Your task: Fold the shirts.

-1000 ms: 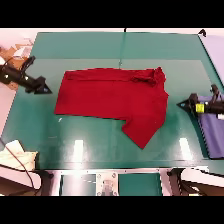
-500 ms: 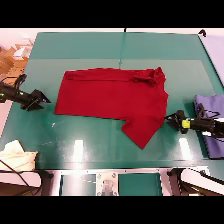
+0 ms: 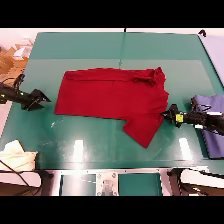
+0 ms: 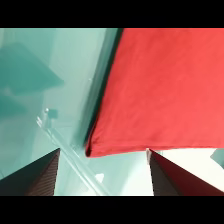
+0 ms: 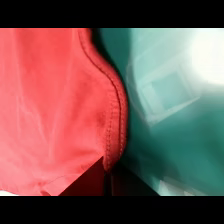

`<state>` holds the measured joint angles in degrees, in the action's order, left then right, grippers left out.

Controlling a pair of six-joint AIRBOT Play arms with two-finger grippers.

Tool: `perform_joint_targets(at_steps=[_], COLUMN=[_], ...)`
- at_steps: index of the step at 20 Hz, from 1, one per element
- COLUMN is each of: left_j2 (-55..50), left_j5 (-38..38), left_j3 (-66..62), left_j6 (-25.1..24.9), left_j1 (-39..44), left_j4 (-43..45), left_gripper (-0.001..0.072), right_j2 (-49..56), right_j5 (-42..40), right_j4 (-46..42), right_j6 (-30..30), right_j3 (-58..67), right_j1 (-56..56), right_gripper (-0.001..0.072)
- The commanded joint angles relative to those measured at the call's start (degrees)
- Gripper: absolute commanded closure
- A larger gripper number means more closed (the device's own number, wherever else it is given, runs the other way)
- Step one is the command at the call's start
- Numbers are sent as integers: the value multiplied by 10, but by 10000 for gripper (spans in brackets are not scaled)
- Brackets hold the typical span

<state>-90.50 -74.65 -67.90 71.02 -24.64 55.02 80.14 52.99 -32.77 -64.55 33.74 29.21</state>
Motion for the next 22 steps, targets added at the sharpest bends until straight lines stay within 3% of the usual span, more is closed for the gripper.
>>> perform_joint_targets(at_steps=[1, 4, 9, 12, 13, 14, 18, 22], left_j2=[0, -1, -21, -21, -21, -21, 17, 140], left_j5=[25, 91, 132, 120, 100, 82, 30, 2], left_j3=[44, 111, 135, 126, 119, 111, 59, -57], left_j6=[-6, -17, -71, -93, -102, -107, -104, -90], left_j1=[12, 35, 79, 79, 79, 79, 79, 79], left_j4=[-2, -29, -131, -152, -151, -149, -150, -162], left_gripper=[107, 107, 112, 484, 642, 686, 687, 688], right_j2=[4, 4, 4, 4, 4, 4, -16, -130], right_j5=[20, 21, 26, 37, 39, 41, 107, 186], right_j4=[-20, -19, -18, -18, -18, -18, -17, 9], right_j6=[1, 1, 1, 3, 3, 3, -2, -45], right_j3=[8, 9, 9, 9, 9, 9, 57, 216], right_j1=[13, 6, 6, 6, 6, 6, 7, 7], right_gripper=[694, 694, 694, 695, 695, 695, 696, 696])
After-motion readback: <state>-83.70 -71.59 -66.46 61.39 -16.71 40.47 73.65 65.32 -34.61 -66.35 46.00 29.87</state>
